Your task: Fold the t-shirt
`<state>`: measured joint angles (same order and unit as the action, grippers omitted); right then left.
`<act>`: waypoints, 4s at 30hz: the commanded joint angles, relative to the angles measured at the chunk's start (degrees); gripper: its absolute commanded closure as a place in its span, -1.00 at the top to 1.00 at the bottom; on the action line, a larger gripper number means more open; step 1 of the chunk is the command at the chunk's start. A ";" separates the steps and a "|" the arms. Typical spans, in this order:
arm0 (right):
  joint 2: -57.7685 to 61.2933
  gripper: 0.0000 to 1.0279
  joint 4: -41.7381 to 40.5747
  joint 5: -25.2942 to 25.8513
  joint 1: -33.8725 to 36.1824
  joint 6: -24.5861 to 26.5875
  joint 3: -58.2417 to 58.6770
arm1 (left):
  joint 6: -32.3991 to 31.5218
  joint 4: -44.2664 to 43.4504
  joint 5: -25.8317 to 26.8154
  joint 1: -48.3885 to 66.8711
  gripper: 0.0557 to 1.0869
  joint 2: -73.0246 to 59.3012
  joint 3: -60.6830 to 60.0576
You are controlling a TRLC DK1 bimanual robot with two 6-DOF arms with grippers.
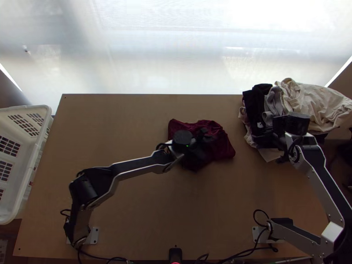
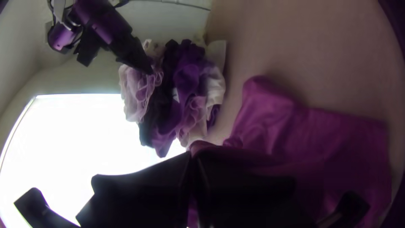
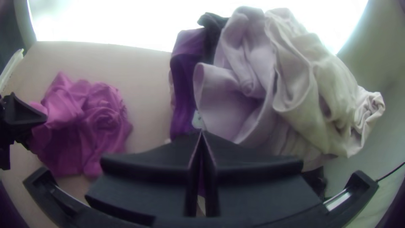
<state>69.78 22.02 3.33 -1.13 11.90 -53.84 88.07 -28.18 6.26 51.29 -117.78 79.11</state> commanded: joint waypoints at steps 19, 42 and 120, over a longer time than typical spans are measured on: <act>-0.43 -0.95 0.74 -3.42 5.87 1.19 1.73 | -6.51 21.33 -5.21 2.33 0.92 -17.14 23.37; -0.78 -0.95 0.65 -3.60 0.33 -1.00 0.85 | -27.52 57.01 -11.10 3.03 0.92 6.33 14.40; 17.50 -0.95 -15.96 1.94 -12.67 16.58 7.26 | -91.15 68.79 8.24 -19.47 -0.92 -13.80 27.94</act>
<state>95.96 2.81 5.37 -22.98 25.36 -52.62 -3.84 39.62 15.59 31.31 -130.19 105.25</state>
